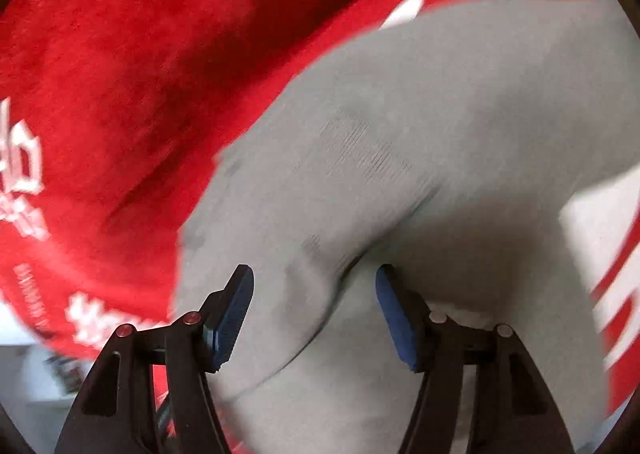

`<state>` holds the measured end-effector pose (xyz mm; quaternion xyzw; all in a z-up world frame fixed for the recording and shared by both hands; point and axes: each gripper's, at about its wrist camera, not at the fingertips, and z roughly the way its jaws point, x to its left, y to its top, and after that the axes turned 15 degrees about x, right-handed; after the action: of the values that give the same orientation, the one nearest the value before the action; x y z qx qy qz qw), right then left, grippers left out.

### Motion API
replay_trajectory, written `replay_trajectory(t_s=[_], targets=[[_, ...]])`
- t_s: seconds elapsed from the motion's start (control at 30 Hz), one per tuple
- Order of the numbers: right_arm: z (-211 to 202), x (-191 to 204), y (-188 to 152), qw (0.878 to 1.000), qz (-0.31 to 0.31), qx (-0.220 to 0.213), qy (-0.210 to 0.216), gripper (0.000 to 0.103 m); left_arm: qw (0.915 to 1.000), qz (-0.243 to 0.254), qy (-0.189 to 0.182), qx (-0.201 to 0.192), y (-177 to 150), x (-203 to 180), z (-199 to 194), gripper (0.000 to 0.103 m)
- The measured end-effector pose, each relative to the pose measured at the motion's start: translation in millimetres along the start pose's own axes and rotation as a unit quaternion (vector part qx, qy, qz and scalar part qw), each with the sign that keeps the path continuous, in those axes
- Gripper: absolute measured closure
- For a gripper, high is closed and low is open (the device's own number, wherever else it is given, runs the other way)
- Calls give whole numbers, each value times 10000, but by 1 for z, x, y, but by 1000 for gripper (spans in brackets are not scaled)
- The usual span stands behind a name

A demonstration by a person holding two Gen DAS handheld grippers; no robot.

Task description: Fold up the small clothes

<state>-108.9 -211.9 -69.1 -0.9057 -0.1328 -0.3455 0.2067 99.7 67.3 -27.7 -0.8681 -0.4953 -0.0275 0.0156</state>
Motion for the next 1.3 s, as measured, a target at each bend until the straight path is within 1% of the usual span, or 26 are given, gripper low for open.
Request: replay_trajectory(t_s=[0.1, 0.17, 0.23, 0.27, 0.37, 0.43, 0.47, 0.5, 0.53, 0.57, 0.6, 0.63, 0.7, 0.77, 0.8, 0.87, 0.93, 0.97, 1.0, 1.03, 1.07, 1.1, 1.17, 1.23, 1.27, 1.3], targets=[[56, 24, -29, 9945, -188, 887, 516, 35, 9998, -15, -163, -141, 22, 12, -10, 3], [101, 44, -50, 9868, -228, 1402, 777, 35, 9995, -41, -310, -22, 43, 18, -6, 3], [126, 55, -65, 9824, -157, 1587, 973, 35, 9986, -80, -482, 188, 60, 23, 3, 3], [138, 62, -66, 9809, -86, 1622, 1073, 35, 9982, -116, -522, 264, 67, 24, 9, 3], [168, 73, -62, 9813, -3, 1539, 1152, 35, 9962, -195, -699, 481, 78, 28, 22, 3], [174, 78, -64, 9828, 32, 1468, 1121, 35, 9945, -254, -811, 619, 81, 30, 29, 16], [174, 79, -65, 9829, 80, 1463, 1114, 39, 9926, -269, -939, 725, 82, 31, 33, 25], [175, 79, -66, 9824, 131, 1481, 1127, 70, 9922, -299, -994, 690, 82, 32, 33, 31], [179, 83, -66, 9808, 147, 1543, 1183, 93, 9918, -265, -1079, 627, 82, 32, 30, 43], [183, 86, -66, 9803, 133, 1588, 1168, 97, 9905, -179, -1229, 586, 83, 31, 28, 69], [186, 91, -68, 9795, 27, 1621, 1197, 97, 9881, -119, -1415, 587, 84, 31, 25, 90], [188, 96, -71, 9786, -87, 1667, 1201, 97, 9867, -87, -1509, 602, 86, 32, 22, 90], [195, 100, -78, 9766, -210, 1788, 1178, 97, 9888, 16, -1395, 530, 87, 34, 18, 90], [209, 103, -82, 9764, -319, 1906, 968, 97, 9905, 87, -1281, 501, 86, 40, 18, 90], [215, 103, -83, 9781, -368, 1928, 688, 97, 9912, 102, -1218, 511, 85, 43, 20, 90], [214, 101, -83, 9781, -372, 1943, 640, 96, 9921, 94, -1136, 518, 84, 50, 26, 90], [201, 104, -80, 9765, -507, 2043, 464, 90, 9933, 13, -1028, 522, 81, 56, 26, 90], [190, 104, -78, 9766, -629, 2014, 418, 84, 9934, -17, -1015, 527, 78, 56, 26, 90], [172, 102, -73, 9784, -788, 1884, 316, 75, 9934, -40, -1010, 535, 77, 57, 24, 90], [152, 98, -68, 9813, -901, 1691, 157, 69, 9936, -48, -996, 525, 75, 57, 22, 90], [134, 93, -62, 9844, -939, 1488, 9, 56, 9943, -30, -956, 480, 73, 56, 18, 90], [111, 84, -53, 9884, -901, 1212, -177, 49, 9950, -5, -908, 426, 70, 52, 13, 90], [69, 58, -36, 9935, -670, 719, -571, 49, 9964, 54, -804, 264, 62, 45, -1, 90], [33, 29, -18, 9955, -275, 277, -865, 49, 9967, 128, -789, 126, 55, 34, -12, 90], [24, 19, -12, 9962, -80, 147, -859, 49, 9967, 164, -788, 63, 52, 27, -17, 90], [14, 9, -5, 9973, 127, 17, -719, 49, 9968, 173, -780, 36, 48, 25, -19, 90]])
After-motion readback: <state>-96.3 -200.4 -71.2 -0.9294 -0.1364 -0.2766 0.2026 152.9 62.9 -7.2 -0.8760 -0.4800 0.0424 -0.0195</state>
